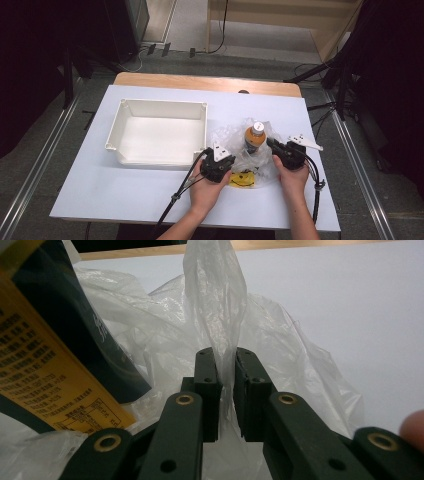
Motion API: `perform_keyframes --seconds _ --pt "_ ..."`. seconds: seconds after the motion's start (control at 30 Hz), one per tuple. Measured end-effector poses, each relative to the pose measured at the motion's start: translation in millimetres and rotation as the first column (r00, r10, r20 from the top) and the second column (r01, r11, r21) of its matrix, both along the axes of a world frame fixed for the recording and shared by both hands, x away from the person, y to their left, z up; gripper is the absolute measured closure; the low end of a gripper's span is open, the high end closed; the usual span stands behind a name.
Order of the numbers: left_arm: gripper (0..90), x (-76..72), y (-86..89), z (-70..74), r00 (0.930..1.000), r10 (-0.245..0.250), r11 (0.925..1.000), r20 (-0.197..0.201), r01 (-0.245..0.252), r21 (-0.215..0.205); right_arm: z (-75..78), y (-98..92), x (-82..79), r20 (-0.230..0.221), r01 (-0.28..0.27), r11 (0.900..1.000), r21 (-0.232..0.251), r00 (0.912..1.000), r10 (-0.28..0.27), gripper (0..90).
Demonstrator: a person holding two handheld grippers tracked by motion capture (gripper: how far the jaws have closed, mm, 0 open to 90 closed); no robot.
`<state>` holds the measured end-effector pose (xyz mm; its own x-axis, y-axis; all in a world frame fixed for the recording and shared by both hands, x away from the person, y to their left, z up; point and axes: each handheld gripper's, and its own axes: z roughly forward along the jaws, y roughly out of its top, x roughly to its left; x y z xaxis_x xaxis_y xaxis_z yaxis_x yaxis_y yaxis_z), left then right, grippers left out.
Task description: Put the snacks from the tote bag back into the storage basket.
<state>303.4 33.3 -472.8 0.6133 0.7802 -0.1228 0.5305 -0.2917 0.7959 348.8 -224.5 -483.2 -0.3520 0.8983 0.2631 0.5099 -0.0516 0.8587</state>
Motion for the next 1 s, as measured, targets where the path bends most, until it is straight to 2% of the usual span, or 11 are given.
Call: perform_keyframes --seconds 0.2,0.27,0.37,0.5,0.57,0.6,0.67,0.83,0.9,0.97,1.0 --pt "90.0 1.8 1.9 -2.8 0.9992 -0.012 0.9999 -0.038 0.012 0.005 0.5 -0.6 -1.1 0.010 0.003 1.000 0.001 0.9999 -0.003 70.0" --pt "90.0 2.0 0.0 -4.2 0.9988 -0.002 0.9997 -0.048 0.003 0.023 3.5 -3.8 -3.5 0.015 0.035 0.999 0.020 0.9993 -0.036 48.2" --pt "90.0 1.1 -1.2 -4.6 0.9990 0.001 0.9994 -0.044 0.001 0.035 8.0 -6.1 -6.8 0.026 0.033 0.999 0.034 0.9991 -0.034 42.3" --pt "90.0 2.5 -2.4 -5.8 0.9984 0.000 0.9993 -0.056 0.002 0.037 46.8 -3.9 -24.5 0.157 -0.009 0.995 0.103 0.9875 -0.008 36.0" --pt "90.0 2.7 -2.6 -6.0 0.9982 0.001 0.9992 -0.059 0.001 0.039 57.2 -4.2 -26.9 0.176 -0.021 0.991 0.135 0.9844 -0.004 36.5" --pt "90.0 2.7 -3.0 -6.0 0.9980 0.000 0.9990 -0.063 0.002 0.044 78.5 -1.6 -34.2 0.222 0.013 0.990 0.143 0.9739 -0.045 43.8" --pt "90.0 2.6 -3.3 -6.3 0.9980 -0.001 0.9991 -0.064 0.004 0.043 88.4 1.2 -37.3 0.233 0.042 0.987 0.153 0.9695 -0.077 53.5" --pt "90.0 3.1 -2.7 -6.4 0.9974 -0.002 0.9992 -0.071 0.005 0.041 80.8 10.4 -31.6 0.226 -0.003 0.992 0.124 0.9737 -0.025 72.9" --pt "90.0 3.5 -2.0 -6.3 0.9973 -0.007 0.9991 -0.073 0.010 0.041 56.1 19.9 -20.3 0.144 0.021 0.999 0.034 0.9892 -0.025 84.4" --pt "90.0 3.4 -2.1 -6.4 0.9972 -0.007 0.9992 -0.074 0.010 0.039 47.7 21.5 -16.5 0.105 0.032 0.999 0.018 0.9939 -0.034 87.5" --pt "90.0 3.2 -1.8 -6.1 0.9972 -0.008 0.9989 -0.074 0.011 0.046 31.6 22.6 -9.3 0.020 0.039 0.999 -0.002 0.9990 -0.039 90.0"
